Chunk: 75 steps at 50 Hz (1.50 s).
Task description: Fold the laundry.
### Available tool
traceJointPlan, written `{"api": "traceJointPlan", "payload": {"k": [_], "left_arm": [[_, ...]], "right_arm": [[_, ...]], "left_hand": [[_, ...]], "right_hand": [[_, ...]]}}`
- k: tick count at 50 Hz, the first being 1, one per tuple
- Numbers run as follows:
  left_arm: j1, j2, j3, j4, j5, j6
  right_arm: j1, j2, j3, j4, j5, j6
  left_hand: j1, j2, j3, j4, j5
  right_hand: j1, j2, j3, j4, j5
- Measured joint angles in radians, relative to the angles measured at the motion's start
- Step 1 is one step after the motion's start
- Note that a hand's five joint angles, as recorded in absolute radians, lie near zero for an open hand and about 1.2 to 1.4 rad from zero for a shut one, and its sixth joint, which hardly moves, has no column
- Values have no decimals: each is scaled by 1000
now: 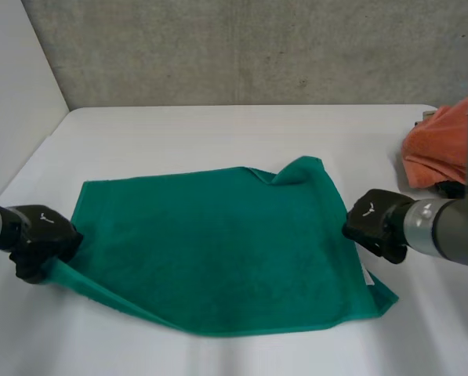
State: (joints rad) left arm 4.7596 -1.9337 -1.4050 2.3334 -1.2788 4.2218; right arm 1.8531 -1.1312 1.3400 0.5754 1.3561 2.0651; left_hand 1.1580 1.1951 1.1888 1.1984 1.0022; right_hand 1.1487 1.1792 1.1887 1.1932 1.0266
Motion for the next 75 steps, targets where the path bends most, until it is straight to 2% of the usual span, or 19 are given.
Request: {"api": "traceJointPlan", "payload": {"k": [5, 10, 11, 14, 17, 19, 22, 29, 36, 43, 47, 52, 54, 60, 65, 68, 69, 70, 75], "left_arm": [[-19, -68, 65, 33, -26, -47], [-61, -177, 225, 54, -70, -179], [-68, -193, 255, 55, -75, -208], [-87, -237, 342, 55, -85, -294], [-105, -283, 439, 54, -97, -387], [-107, -290, 453, 54, -99, -400], [-125, -353, 568, 52, -132, -492], [-137, -417, 660, 47, -185, -535], [-140, -446, 693, 46, -209, -536], [-142, -447, 699, 46, -210, -538], [-142, -442, 698, 46, -210, -541], [-138, -428, 690, 45, -208, -543], [-135, -423, 687, 46, -207, -543], [-128, -410, 706, 67, -196, -547], [-131, -397, 801, 179, -174, -586], [-131, -365, 865, 321, -154, -655], [-131, -365, 865, 321, -154, -655], [-128, -332, 888, 435, -145, -718], [-112, -217, 877, 779, -156, -941]], "right_arm": [[37, 55, -22, -89, 36, 80], [66, 111, -71, -172, 91, 177], [67, 115, -80, -184, 98, 201], [66, 117, -93, -208, 105, 270], [58, 97, -94, -222, 96, 368], [57, 91, -92, -223, 94, 383], [42, 25, -62, -207, 61, 502], [24, -78, 52, -144, 26, 565], [36, -157, 265, -184, 13, 567], [85, -161, 450, -381, 27, 573], [119, -149, 523, -528, 58, 575], [151, -128, 567, -723, 131, 572], [157, -121, 564, -779, 157, 567], [170, -90, 464, -912, 209, 525], [180, -21, 200, -967, 233, 482], [184, 28, 6, -989, 250, 469], [184, 28, 6, -989, 250, 469], [186, 58, -114, -1003, 261, 461], [186, 137, -438, -1056, 290, 472]], "left_hand": [[0, 0, 0, 0, 0], [0, 0, 0, 0, 0], [0, 0, 0, 0, 0], [0, 0, 0, 0, 0], [0, 0, 0, 0, 0], [0, 0, 0, 0, 0], [0, 0, 0, 0, 0], [0, 0, 0, 0, 0], [0, 0, 0, 0, 0], [0, 0, 0, 0, 0], [0, 0, 0, 0, 0], [0, 0, 0, 0, 0], [0, 0, 0, 0, 0], [0, 0, 0, 0, 0], [0, 0, 2, 1, 0], [0, 1, 2, 1, 0], [0, 1, 2, 1, 0], [0, 1, 2, 1, 0], [0, 1, 2, 1, 0]], "right_hand": [[0, 0, 0, 0, 0], [0, 0, 0, 0, 0], [-41, -48, -50, -49, -38], [-409, -439, -435, -435, -437], [-672, -706, -705, -701, -729], [-687, -722, -720, -725, -752], [-812, -839, -854, -862, -893], [-859, -904, -911, -904, -948], [-859, -904, -911, -904, -948], [-830, -851, -864, -874, -870], [-596, -643, -654, -661, -659], [-26, -39, -70, -71, -81], [-14, 0, -14, -12, -35], [-14, 1, -4, 0, -32], [-15, 1, -1, 0, -32], [-15, 1, 0, 0, -32], [-15, 1, 0, 0, -32], [-15, 1, 0, 0, -32], [-15, 1, 0, 0, -32]]}}
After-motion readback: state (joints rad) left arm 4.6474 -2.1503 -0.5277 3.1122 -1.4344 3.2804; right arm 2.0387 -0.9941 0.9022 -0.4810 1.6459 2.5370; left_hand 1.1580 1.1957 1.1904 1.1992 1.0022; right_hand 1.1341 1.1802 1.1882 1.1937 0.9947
